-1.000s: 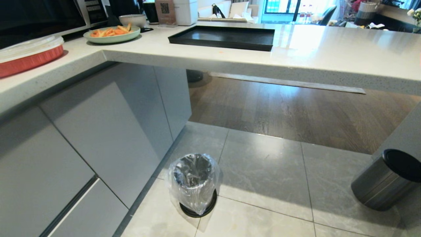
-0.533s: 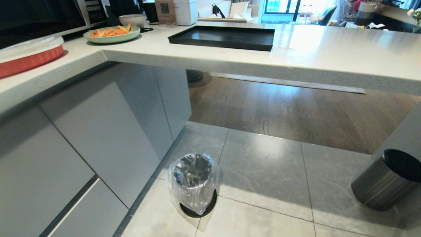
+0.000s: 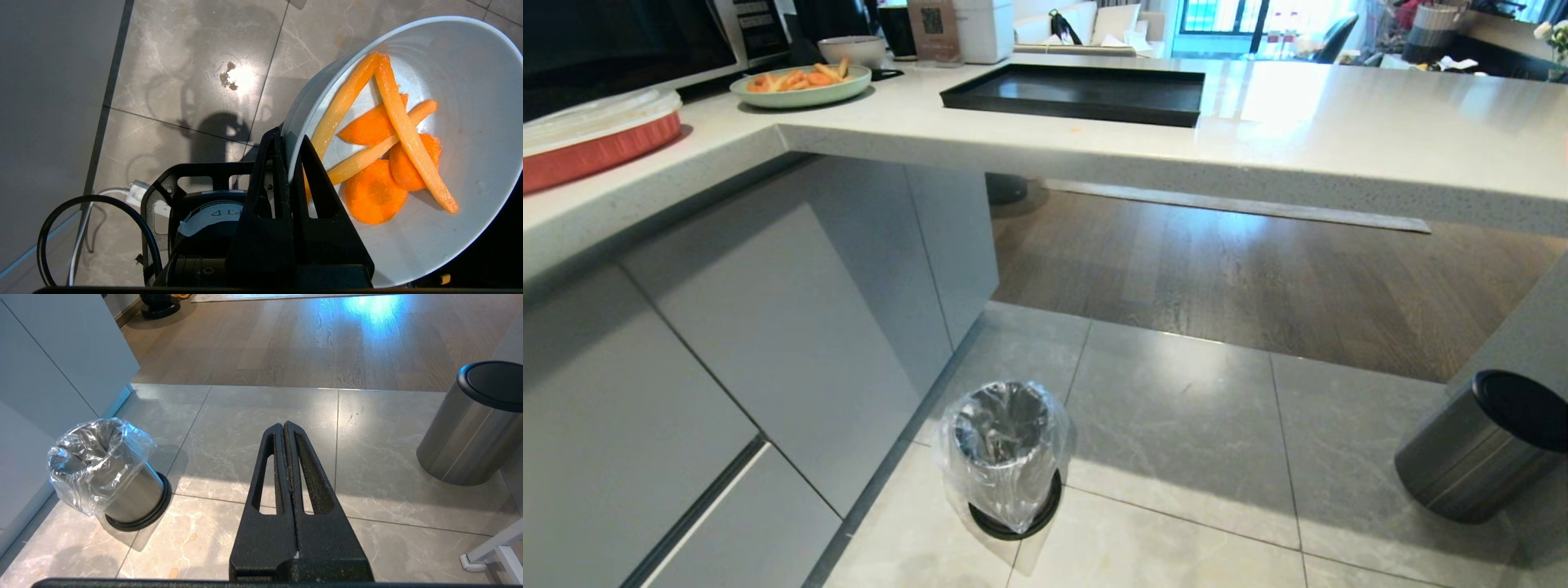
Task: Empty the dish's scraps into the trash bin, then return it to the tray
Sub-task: Move the bowl over the trash can
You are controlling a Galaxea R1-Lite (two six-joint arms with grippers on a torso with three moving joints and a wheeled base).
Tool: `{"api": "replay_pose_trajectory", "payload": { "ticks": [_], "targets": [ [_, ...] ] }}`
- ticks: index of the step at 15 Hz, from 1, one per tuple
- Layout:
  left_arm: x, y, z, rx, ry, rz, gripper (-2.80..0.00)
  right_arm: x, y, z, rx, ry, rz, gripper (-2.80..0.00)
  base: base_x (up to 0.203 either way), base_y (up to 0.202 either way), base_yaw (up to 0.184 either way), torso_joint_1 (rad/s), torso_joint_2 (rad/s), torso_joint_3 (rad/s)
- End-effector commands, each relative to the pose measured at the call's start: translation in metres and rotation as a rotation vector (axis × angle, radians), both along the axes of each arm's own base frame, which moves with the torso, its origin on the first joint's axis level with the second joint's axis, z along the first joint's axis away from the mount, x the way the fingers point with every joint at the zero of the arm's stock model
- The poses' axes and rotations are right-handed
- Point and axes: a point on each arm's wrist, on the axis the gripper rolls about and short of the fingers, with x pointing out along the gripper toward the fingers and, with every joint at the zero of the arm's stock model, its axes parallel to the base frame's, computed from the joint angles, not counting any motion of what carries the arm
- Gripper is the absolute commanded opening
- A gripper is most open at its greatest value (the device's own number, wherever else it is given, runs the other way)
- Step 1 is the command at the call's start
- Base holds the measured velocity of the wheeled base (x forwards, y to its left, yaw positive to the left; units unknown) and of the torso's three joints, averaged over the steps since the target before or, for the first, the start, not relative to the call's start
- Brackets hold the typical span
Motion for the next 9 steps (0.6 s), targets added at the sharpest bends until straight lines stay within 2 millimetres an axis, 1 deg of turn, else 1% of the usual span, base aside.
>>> {"api": "replay_pose_trajectory", "payload": {
  "ticks": [1, 9],
  "targets": [
    [-0.0012, 0.0001, -0.0006, -0.001, 0.0, 0.001, -2.8, 0.0001, 0.0, 0.0001, 0.0, 0.001, 0.0, -2.8, 0.0, 0.0, 0.0, 0.0, 0.0, 0.0],
    [-0.0024, 0.0003, -0.0026, 0.0, 0.003, 0.002, -2.8, 0.0001, 0.0, 0.0001, 0.0, 0.001, 0.0, -2.8, 0.0, 0.0, 0.0, 0.0, 0.0, 0.0]
  ]
}}
